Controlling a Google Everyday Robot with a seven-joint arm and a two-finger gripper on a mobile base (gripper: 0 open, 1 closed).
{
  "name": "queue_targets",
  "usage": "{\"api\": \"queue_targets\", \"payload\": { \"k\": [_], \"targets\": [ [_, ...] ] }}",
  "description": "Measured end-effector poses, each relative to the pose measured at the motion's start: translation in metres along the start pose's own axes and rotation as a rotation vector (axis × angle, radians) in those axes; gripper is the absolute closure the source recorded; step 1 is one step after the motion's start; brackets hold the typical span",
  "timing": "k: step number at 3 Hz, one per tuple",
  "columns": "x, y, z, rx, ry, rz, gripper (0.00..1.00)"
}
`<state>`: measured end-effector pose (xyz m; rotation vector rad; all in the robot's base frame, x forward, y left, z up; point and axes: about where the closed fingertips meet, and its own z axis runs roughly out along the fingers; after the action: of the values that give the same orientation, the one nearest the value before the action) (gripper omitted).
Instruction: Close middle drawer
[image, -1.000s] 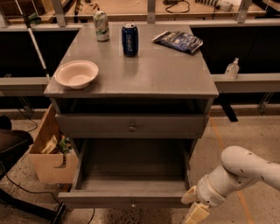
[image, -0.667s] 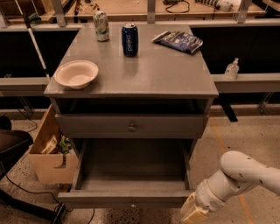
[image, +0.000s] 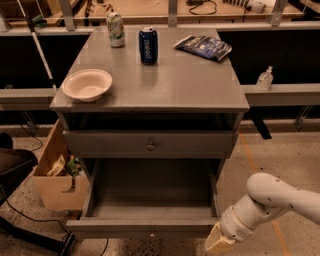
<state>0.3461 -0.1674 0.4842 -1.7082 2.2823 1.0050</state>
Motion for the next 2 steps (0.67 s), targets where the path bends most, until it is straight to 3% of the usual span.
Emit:
{"api": "queue_targets", "payload": {
  "k": [1,2],
  "targets": [
    [0.009,-0.004,0.047,-0.025,-0.043,-0.038,1.0],
    [0.016,-0.014,0.093,0.009,-0.086,-0.09,1.0]
  ]
}}
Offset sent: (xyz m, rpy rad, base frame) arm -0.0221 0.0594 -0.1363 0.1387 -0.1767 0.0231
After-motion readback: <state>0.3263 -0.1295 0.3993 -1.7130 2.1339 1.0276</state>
